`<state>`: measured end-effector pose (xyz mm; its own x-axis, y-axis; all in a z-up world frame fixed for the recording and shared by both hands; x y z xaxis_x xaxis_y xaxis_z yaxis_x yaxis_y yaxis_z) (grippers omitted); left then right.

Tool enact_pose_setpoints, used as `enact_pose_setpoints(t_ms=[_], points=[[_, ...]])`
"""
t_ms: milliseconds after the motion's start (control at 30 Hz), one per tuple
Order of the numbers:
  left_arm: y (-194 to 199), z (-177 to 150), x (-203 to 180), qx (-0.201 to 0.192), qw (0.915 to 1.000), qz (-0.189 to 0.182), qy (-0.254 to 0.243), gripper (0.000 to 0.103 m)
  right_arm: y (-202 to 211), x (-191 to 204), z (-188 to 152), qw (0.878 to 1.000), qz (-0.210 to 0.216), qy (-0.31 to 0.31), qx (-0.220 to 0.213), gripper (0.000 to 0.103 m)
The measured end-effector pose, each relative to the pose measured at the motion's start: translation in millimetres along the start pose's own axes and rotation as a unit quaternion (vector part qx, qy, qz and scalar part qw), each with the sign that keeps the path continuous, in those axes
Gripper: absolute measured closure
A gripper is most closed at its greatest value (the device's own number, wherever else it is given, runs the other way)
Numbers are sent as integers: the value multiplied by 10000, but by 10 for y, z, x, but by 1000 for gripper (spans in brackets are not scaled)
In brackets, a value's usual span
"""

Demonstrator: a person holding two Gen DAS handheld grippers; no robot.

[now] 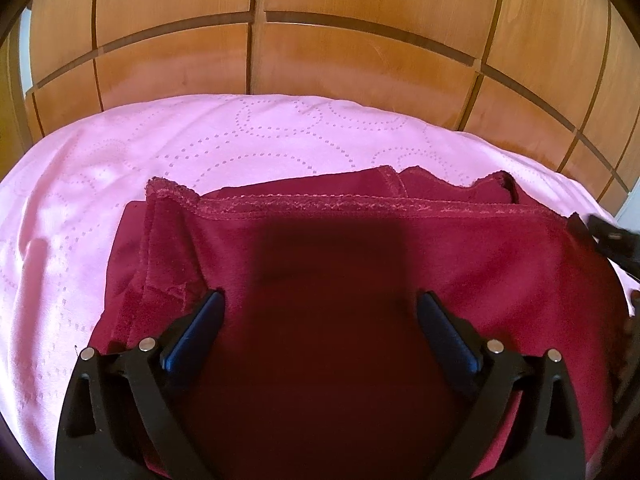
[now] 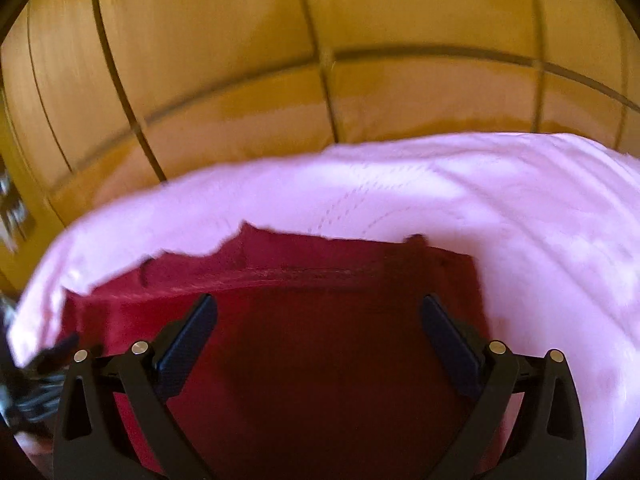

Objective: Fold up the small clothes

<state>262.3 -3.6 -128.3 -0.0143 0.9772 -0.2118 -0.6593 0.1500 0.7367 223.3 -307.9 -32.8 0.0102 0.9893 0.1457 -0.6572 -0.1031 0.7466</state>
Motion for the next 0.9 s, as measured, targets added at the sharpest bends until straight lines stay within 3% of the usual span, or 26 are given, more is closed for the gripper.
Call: enact_pose_setpoints(t_ms=[100,267,500,900], points=[[15,-2,-12,14,10000,39,-35,5,315,-88,-111,9990,182,-359,-202,3],[156,2,-51,10,10000,27,-59,3,478,-232,-387,9958,357,-844,25,3],[626,-268,-111,-271,9964,-683,417,3,726,-325,-678,9964,302,-776,138,3],[1033,-739,-356,-358,9934,-1077,177,3,739,-477,-1059,9850,727,-1484,497,3]])
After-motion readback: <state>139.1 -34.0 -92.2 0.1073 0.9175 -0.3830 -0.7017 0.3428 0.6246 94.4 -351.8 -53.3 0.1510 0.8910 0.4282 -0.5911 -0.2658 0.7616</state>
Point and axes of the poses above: each gripper's, at about its wrist camera, not at the fingertips, and y roughly against the way its jaws point, x to its left, z to its top, the point moved 5 cm from there along -y, roughly the way its jaws point, and after that the axes turned 8 degrees about y, right-handed, at the moved point
